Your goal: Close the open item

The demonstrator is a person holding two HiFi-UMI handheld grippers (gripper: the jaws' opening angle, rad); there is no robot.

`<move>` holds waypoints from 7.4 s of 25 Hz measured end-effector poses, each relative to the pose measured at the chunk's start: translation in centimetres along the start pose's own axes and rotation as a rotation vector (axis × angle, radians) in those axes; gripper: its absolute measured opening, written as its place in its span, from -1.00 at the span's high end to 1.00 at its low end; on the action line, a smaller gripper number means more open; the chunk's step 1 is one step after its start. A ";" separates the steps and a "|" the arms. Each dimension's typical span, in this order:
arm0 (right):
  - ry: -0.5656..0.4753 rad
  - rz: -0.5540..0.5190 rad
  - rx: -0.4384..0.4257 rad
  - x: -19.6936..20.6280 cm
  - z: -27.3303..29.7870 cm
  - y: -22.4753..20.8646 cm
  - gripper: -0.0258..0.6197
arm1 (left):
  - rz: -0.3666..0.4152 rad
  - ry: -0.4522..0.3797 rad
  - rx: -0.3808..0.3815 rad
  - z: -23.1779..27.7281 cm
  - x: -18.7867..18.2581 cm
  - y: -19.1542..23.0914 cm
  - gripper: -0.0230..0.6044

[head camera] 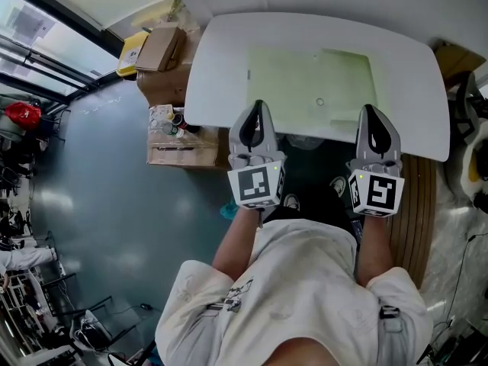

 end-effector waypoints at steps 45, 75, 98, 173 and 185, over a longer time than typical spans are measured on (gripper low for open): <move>0.222 -0.074 -0.113 7.2 8.4 -0.4 0.92 | -0.543 0.400 -0.202 9.8 23.0 7.0 0.20; 0.198 -0.072 -0.033 6.8 7.3 -1.9 0.92 | -0.580 0.363 -0.073 11.7 21.1 4.1 0.66; 0.157 -0.041 0.076 5.9 3.9 -4.8 0.92 | -0.410 0.245 0.019 13.0 13.7 0.7 0.86; 0.287 0.069 0.256 11.5 5.9 -17.6 0.92 | 0.203 0.284 0.876 17.9 12.9 -23.4 0.33; 0.311 0.089 0.230 12.7 8.1 -18.9 0.92 | -0.030 0.353 0.721 21.7 13.8 -21.7 0.33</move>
Point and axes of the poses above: the fingertips, and each gripper's own axes: z forward along the fingers, y to its left, x out of its underside, the point moved 7 cm from there along -z, backward along the fingers, and after that the axes turned 14 degrees about y, right-handed, at the moved point
